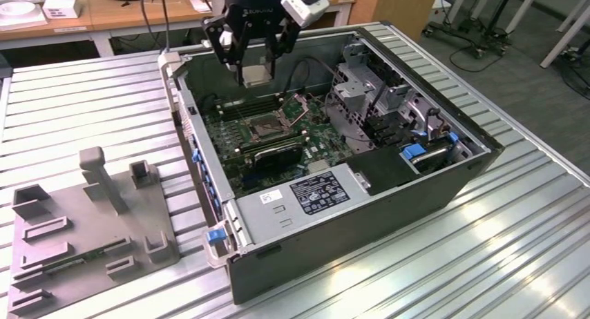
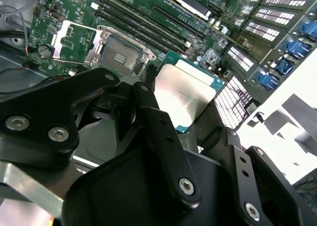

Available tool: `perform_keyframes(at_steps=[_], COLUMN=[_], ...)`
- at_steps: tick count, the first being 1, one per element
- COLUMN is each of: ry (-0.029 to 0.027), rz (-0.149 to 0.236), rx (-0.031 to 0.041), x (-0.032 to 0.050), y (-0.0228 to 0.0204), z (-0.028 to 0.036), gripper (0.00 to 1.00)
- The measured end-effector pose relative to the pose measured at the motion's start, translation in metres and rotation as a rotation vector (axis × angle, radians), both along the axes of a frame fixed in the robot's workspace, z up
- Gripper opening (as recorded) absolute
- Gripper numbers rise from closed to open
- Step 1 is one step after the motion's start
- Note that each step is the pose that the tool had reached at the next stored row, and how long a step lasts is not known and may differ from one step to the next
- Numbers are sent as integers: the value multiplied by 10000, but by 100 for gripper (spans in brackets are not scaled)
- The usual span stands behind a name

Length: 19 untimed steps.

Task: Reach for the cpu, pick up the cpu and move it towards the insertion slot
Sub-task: 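Pick up the cpu and move it towards the insertion slot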

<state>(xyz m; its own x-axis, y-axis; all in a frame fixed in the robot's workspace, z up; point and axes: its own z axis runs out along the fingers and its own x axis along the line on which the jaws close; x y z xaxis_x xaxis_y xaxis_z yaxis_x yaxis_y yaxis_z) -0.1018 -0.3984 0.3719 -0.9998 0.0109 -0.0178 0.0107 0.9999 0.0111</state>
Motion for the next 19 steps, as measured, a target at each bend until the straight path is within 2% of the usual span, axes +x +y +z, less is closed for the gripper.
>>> perform_keyframes(at_steps=[6, 19], ry=[0, 0], rz=[0, 0], rx=[-4, -6], x=[39, 162], y=[27, 156], z=[-3, -12], gripper=[55, 55])
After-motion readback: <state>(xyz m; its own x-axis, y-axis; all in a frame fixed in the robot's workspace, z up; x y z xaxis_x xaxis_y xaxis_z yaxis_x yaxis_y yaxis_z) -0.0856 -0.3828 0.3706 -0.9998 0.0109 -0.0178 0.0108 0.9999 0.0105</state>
